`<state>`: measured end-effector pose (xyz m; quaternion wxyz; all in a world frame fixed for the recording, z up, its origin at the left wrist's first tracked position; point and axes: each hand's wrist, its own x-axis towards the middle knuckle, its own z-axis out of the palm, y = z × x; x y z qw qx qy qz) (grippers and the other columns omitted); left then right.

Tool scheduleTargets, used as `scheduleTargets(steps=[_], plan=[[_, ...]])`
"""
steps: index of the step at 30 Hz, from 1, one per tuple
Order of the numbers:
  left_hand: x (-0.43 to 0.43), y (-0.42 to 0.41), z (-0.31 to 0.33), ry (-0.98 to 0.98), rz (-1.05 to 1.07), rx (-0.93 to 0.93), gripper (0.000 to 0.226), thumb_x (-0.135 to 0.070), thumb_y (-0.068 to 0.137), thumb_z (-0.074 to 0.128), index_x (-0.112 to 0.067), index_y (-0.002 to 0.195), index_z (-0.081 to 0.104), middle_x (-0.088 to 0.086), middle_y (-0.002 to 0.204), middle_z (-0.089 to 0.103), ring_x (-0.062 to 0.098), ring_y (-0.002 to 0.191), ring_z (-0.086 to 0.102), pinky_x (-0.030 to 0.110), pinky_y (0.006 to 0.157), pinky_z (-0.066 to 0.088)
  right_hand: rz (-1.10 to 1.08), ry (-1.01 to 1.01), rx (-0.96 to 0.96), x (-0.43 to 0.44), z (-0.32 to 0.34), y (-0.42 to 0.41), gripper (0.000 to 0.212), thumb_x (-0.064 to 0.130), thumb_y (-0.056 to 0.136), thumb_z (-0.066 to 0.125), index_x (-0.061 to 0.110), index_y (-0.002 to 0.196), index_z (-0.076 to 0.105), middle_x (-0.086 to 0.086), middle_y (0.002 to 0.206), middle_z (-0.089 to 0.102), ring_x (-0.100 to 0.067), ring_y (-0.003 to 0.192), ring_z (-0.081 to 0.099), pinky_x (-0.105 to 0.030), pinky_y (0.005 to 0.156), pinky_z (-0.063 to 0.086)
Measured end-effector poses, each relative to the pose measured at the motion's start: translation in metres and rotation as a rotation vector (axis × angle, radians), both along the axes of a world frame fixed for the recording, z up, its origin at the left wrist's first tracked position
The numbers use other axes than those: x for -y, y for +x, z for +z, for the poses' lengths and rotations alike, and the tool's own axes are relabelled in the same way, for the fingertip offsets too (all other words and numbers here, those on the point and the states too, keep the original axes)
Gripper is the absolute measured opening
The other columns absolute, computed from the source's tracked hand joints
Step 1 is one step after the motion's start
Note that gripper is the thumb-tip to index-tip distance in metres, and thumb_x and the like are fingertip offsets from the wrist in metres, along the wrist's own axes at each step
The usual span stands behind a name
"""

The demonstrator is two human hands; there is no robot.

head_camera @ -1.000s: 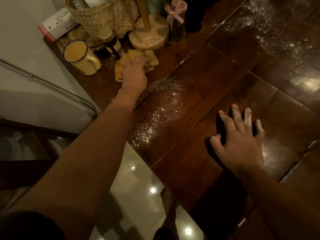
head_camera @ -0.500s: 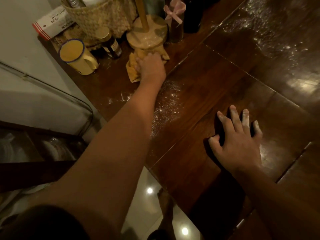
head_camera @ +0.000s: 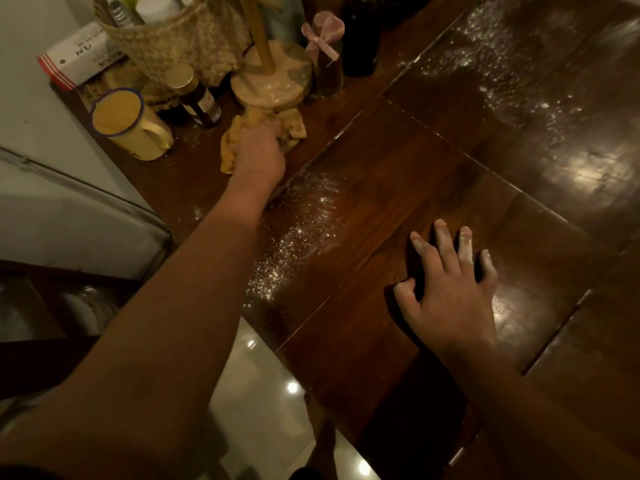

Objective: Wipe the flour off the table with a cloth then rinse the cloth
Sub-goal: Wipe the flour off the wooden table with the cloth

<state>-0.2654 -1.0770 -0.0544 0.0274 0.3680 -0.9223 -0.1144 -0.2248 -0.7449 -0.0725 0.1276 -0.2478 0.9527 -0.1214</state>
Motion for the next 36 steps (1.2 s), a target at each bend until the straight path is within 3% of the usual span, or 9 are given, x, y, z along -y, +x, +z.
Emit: scheduleTargets(steps=[2,5,10,13,20,25,27,30,36], plan=[[-0.01,-0.021,0.003,0.021,0.051,0.003,0.036,-0.001,0.089,0.044,-0.015,0.118,0.061,0.018,0.122,0.059,0.038,0.12,0.048,0.052,0.103,0.041,0.001,-0.001,-0.001,0.0,0.0,0.0,0.065,0.048,0.09,0.032,0.033,0.153,0.028,0.0,0.168,0.006,-0.026,0.155,-0.007,-0.054,0.121,0.0],[-0.024,-0.037,0.0,0.036,-0.077,-0.011,0.035,-0.001,0.086,0.048,-0.013,0.114,0.064,0.016,0.119,0.061,0.036,0.116,0.051,0.051,0.099,0.044,0.0,-0.004,-0.01,-0.001,-0.001,-0.001,0.064,0.047,0.09,0.034,0.032,0.153,0.029,-0.001,0.168,0.007,-0.026,0.155,-0.006,-0.054,0.121,0.001],[-0.028,0.004,0.003,0.234,-0.446,-0.061,0.052,0.003,0.089,0.049,-0.027,0.132,0.057,-0.006,0.144,0.048,0.024,0.141,0.029,0.03,0.116,0.012,0.005,0.01,-0.013,0.0,0.0,0.0,0.065,0.046,0.09,0.034,0.031,0.153,0.029,-0.002,0.168,0.007,-0.028,0.155,-0.005,-0.055,0.121,0.002],[0.006,0.037,0.009,0.257,-0.314,-0.096,0.047,0.002,0.088,0.054,-0.03,0.121,0.065,-0.009,0.138,0.054,0.016,0.137,0.038,0.021,0.114,0.015,0.005,0.016,-0.013,0.0,-0.001,-0.001,0.065,0.047,0.091,0.034,0.031,0.153,0.028,-0.002,0.168,0.006,-0.028,0.155,-0.005,-0.056,0.121,0.003],[0.01,0.126,0.004,-0.007,0.088,-0.008,0.042,-0.022,0.094,0.047,-0.035,0.134,0.051,0.013,0.132,0.054,0.039,0.117,0.049,0.049,0.097,0.044,0.007,0.015,-0.019,0.0,-0.001,-0.001,0.064,0.045,0.091,0.034,0.029,0.153,0.029,-0.004,0.168,0.008,-0.029,0.155,-0.003,-0.057,0.121,0.005],[0.004,0.16,0.014,0.122,0.025,-0.031,0.036,-0.014,0.09,0.058,-0.033,0.12,0.061,0.005,0.114,0.062,0.019,0.086,0.057,0.033,0.073,0.05,0.02,0.02,-0.015,0.0,0.0,-0.002,0.065,0.046,0.09,0.032,0.028,0.153,0.028,-0.005,0.168,0.007,-0.031,0.154,-0.003,-0.057,0.121,0.004],[0.029,0.149,0.017,0.098,0.085,-0.017,0.035,-0.014,0.092,0.056,-0.029,0.123,0.062,0.009,0.115,0.064,0.022,0.092,0.058,0.029,0.074,0.049,0.023,0.023,-0.018,0.0,-0.001,-0.002,0.065,0.046,0.091,0.031,0.029,0.153,0.027,-0.005,0.168,0.006,-0.031,0.154,-0.003,-0.057,0.121,0.004],[0.05,0.13,0.011,-0.001,0.243,-0.011,0.038,-0.018,0.097,0.047,-0.021,0.134,0.054,0.018,0.131,0.056,0.037,0.119,0.05,0.041,0.1,0.042,0.012,0.025,-0.023,0.0,-0.001,-0.001,0.065,0.046,0.09,0.031,0.029,0.153,0.027,-0.005,0.168,0.006,-0.031,0.154,-0.003,-0.057,0.121,0.005],[-0.035,0.156,0.002,-0.023,0.195,-0.052,0.042,-0.011,0.096,0.043,-0.026,0.135,0.048,0.016,0.145,0.037,0.037,0.13,0.038,0.054,0.103,0.039,0.021,0.019,-0.023,0.0,-0.003,-0.002,0.065,0.046,0.09,0.031,0.027,0.152,0.028,-0.006,0.168,0.007,-0.031,0.154,-0.002,-0.058,0.12,0.006]])
